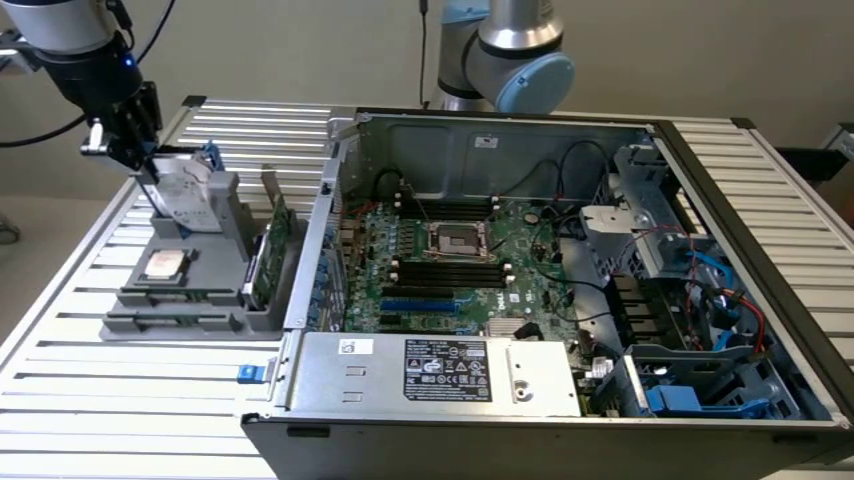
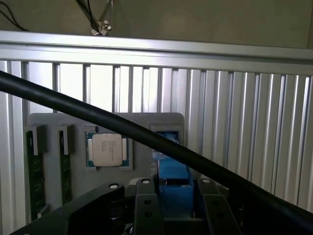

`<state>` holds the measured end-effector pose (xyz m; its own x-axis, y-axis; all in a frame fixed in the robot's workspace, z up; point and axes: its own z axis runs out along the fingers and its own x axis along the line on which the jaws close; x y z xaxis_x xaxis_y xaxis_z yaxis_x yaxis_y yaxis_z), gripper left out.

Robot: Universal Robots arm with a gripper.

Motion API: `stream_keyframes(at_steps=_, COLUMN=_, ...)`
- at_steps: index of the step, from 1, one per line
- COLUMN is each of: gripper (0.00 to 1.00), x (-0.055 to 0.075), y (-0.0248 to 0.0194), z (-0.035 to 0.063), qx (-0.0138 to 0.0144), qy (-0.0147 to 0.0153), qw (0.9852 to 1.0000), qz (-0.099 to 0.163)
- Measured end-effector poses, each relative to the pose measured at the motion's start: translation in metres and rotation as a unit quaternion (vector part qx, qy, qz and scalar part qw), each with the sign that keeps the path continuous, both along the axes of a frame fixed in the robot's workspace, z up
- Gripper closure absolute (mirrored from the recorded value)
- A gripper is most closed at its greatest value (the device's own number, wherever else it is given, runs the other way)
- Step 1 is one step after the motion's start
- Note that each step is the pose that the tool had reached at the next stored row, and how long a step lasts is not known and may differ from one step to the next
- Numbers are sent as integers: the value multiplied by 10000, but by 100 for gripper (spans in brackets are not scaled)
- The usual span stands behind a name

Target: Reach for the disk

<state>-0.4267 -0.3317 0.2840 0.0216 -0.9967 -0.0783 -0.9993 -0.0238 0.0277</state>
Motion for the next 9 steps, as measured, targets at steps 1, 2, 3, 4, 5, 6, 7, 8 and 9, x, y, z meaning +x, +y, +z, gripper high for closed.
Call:
stream_keyframes(at_steps=1, gripper=67, x=0, y=-3, z=0, qx=1, qy=0, qw=10000, qz=0)
stream_keyframes(at_steps=2, gripper=67, x=0, y=-5, z=0, qx=1, qy=0, qw=10000, qz=0)
stream_keyframes(at_steps=3, gripper=67, x=0, y=-6, z=0, qx=2, qy=0, qw=10000, qz=-1)
stream_keyframes(at_steps=4, gripper=67, x=0, y=-7, z=0, qx=2, qy=0, qw=10000, qz=-1)
stream_keyframes(at_steps=5, gripper=67, x=0, y=-8, z=0, qx=3, qy=0, qw=10000, qz=0)
stream_keyframes(at_steps=6, gripper=67, x=0, y=-8, z=0, qx=3, qy=0, qw=10000, qz=0)
stream_keyframes(at_steps=7, gripper=67, x=0, y=-8, z=0, qx=3, qy=0, qw=10000, qz=0)
stream_keyframes(at_steps=8, gripper=67, x=0, y=-8, z=0, qx=2, qy=0, qw=10000, qz=0)
stream_keyframes(at_steps=9, gripper=67, x=0, y=-8, z=0, qx=3, qy=0, qw=10000, qz=0)
